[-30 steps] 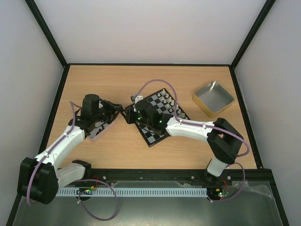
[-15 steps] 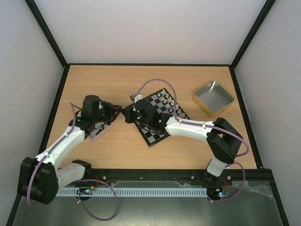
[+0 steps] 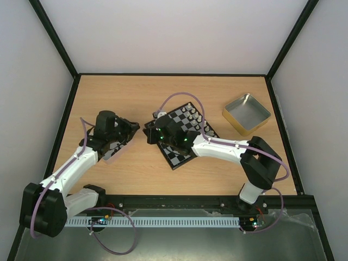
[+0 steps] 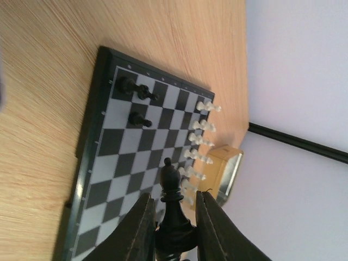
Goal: Set up the chess pieces on the board
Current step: Pick up the chess piece from the storage box, then place the chess piece on the chessboard.
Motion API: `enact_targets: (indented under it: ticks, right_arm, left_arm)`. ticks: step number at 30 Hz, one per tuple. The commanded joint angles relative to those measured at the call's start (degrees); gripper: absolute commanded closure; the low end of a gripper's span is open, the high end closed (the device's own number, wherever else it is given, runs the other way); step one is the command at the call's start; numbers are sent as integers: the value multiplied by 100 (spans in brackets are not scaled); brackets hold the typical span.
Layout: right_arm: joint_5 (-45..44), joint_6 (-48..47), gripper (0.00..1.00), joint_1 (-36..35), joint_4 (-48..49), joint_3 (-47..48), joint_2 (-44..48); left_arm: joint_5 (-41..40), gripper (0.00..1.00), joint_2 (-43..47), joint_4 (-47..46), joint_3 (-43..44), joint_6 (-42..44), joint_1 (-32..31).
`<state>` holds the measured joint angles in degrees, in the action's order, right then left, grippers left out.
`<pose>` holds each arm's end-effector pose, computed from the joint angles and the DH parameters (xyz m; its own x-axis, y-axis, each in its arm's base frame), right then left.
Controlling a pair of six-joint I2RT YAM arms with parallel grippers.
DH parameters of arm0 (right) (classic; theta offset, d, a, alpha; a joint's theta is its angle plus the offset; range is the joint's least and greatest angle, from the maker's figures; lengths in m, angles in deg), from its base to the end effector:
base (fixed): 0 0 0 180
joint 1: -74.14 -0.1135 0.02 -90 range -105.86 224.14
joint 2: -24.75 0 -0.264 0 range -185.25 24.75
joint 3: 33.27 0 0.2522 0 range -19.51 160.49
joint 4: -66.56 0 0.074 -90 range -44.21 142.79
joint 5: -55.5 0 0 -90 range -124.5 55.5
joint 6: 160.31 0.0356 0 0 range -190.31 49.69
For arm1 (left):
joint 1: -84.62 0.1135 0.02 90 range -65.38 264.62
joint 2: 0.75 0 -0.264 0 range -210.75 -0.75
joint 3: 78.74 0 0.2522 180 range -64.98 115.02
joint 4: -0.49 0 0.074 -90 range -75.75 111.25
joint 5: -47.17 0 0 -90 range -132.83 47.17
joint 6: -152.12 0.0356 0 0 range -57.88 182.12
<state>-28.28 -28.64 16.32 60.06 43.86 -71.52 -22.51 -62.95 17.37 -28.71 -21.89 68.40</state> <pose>0.2022 0.3285 0.2459 -0.7661 0.0235 -0.6423 -0.5142 0.5772 0.6344 0.2244 -0.0781 0.2417 -0.5991 -0.7970 0.0765 -0.4059 0.2200 -0.8870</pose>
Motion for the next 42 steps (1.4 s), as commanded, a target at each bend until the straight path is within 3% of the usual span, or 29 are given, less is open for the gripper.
enact_targets:
  ticks: [1, 9, 17, 26, 42]
  right_arm:
    - [-140, 63, 98, 77, -1001, 197, 373]
    - [172, -601, 98, 797, -3025, 424, 339]
    - [163, -1275, 98, 1025, -4270, 1669, -975]
    - [37, -1380, 98, 1032, -4861, 2682, -1979]
    - [-393, -1411, 98, 1075, -4943, 3134, -2610]
  left_arm:
    - [-668, 84, 168, 445, 79, 737, -28]
    - [-1510, 84, 363, 804, 319, 2888, -22]
    - [-1191, 84, 500, 811, 544, 4571, -23]
    - [-826, 83, 826, 649, 418, 5292, -40]
    - [-797, 82, 875, 475, 280, 5315, -75]
